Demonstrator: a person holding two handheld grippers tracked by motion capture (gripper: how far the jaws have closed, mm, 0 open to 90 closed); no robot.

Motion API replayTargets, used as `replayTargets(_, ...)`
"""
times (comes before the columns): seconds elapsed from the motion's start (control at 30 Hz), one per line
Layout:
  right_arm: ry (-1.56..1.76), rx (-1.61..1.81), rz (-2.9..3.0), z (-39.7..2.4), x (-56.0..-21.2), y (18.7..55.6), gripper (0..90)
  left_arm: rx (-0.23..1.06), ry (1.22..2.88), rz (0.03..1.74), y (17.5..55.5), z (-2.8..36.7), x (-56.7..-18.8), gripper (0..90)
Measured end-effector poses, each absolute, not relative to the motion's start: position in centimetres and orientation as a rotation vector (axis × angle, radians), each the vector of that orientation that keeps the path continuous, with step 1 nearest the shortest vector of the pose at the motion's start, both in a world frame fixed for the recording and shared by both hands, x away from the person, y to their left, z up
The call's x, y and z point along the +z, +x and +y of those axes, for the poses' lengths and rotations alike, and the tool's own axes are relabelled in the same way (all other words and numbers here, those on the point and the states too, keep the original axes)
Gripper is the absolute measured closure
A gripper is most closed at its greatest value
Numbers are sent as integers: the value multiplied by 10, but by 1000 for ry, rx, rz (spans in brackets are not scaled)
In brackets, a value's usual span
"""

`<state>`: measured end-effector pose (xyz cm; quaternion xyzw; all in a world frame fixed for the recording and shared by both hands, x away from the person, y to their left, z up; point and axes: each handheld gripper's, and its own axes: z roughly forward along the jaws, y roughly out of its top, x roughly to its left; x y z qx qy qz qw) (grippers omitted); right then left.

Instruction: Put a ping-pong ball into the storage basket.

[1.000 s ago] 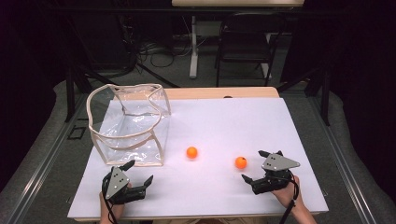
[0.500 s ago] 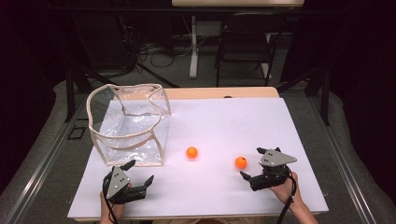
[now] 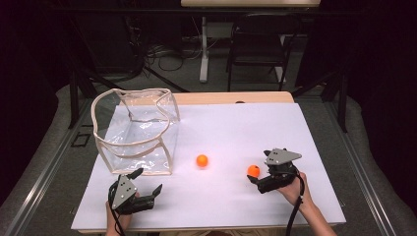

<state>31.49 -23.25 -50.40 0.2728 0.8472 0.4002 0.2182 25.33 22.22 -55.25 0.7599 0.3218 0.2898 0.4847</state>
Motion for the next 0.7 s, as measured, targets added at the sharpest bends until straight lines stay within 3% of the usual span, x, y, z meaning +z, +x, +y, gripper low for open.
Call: replayTargets(0.7, 825, 960, 2548, -222, -526, 356, 0, 703, 1858, 771, 253, 220, -552, 158)
